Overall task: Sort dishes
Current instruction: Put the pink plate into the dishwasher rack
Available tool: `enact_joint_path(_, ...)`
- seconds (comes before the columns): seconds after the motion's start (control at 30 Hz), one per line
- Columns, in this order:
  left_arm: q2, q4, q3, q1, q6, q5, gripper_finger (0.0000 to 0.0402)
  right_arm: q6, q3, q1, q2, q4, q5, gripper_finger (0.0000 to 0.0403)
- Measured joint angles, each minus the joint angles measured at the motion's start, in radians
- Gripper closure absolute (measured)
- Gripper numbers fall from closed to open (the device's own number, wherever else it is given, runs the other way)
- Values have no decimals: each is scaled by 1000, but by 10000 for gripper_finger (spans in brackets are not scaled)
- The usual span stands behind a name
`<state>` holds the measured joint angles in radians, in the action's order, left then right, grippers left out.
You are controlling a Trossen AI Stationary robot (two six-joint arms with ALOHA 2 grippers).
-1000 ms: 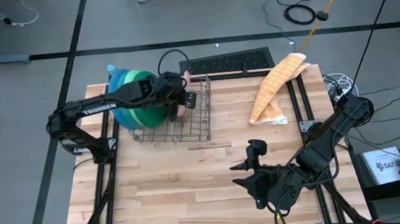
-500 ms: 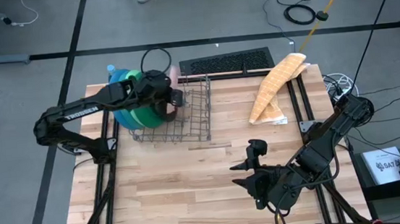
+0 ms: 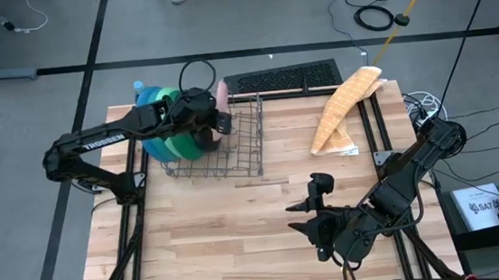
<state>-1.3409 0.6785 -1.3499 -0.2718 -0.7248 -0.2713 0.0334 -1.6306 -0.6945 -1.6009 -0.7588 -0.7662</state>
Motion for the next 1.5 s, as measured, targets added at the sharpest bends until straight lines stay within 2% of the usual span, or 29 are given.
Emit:
enact_joint_path(0.2, 1, -82, 63, 2, -23, 65, 390, 0, 0, 1, 0, 0, 0, 229)
enact_joint_path(0.43, 2, -245, 216, 5, -78, 88, 390, 7, 0, 1, 0, 0, 2, 229)
enact_joint_path(0.67, 6, -285, 236, 4, -79, 86, 390, 7, 0, 1, 0, -1, 4, 229)
enact_joint_path(0.93, 66, -269, 236, 13, -72, 2, 390, 8, 0, 1, 0, -1, 4, 229)
enact_joint_path(1.13, 66, -275, 282, 13, -101, -2, 390, 8, 0, 2, 0, -1, 4, 229)
enact_joint_path(1.3, 62, -370, 348, 12, -131, -12, 390, 8, 0, 4, 0, 2, 3, 229)
enact_joint_path(1.5, 62, -389, 374, 13, -136, -39, 390, 7, 0, 8, 0, 7, 3, 229)
